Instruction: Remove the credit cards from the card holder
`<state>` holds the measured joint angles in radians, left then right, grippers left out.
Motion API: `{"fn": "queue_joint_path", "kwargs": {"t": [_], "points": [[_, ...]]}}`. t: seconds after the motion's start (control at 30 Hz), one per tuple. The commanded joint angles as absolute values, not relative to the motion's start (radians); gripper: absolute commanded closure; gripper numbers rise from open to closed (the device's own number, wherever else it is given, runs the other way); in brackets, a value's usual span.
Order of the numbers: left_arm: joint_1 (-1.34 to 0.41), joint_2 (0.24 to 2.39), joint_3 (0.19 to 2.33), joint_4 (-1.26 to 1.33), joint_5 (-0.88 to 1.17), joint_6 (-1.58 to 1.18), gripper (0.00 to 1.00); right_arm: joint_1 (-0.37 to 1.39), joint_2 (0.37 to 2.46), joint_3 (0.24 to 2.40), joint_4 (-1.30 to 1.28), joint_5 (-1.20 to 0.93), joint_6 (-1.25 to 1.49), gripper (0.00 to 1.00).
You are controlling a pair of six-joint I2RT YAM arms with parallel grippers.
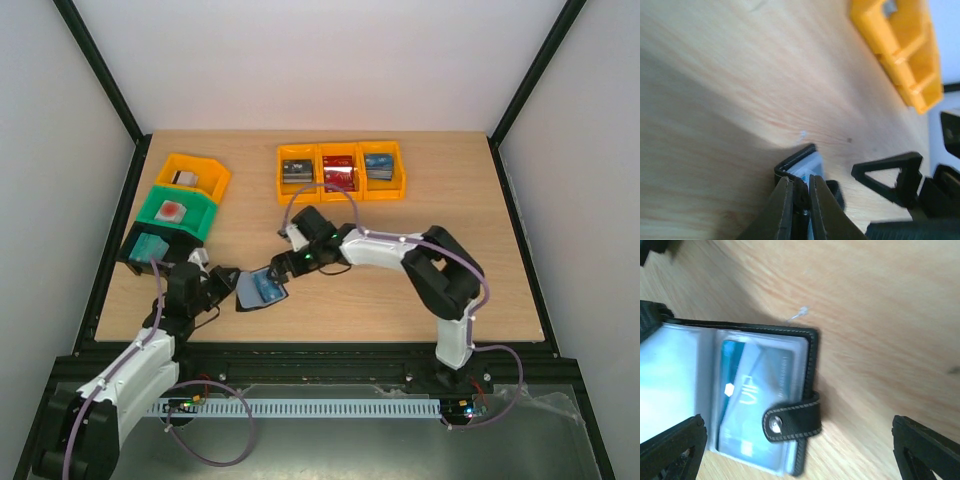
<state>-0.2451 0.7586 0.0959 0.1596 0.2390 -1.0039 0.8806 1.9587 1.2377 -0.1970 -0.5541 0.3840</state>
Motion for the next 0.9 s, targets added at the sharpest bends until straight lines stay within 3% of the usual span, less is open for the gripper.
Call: {"fn": "queue_joint_path", "kwargs": {"t": [0.0,0.1,0.23,0.47,0.73,0.87], "points": [[-0.231,0.702,0.156,0.392,0.437,-0.792,0.98,0.784,1.789,1.168,-0.169,-0.669,0.253,0.01],[-0.229,0.655,0.241,0.528,0.646,-0.534,0.98,0.722,1.686,1.109,-0.127,-0.762,0.184,0.01],[-0.206,0.614,0.357,0.488,0.867,-0.262,0.98,0.672,1.531,1.046,-0.057,-0.861,0.106,0.01],[-0.198,0.579,0.421,0.572,1.076,-0.227,0.98,0.668,1.396,1.016,-0.027,-1.024,-0.004,0.01],[-0.19,0.564,0.49,0.607,1.074,-0.234,0.98,0.669,1.373,1.024,0.067,-1.202,0.024,0.01],[-0.188,0.563,0.487,0.614,1.06,-0.244,0.98,0.67,1.404,1.045,0.076,-1.241,0.064,0.2]]}}
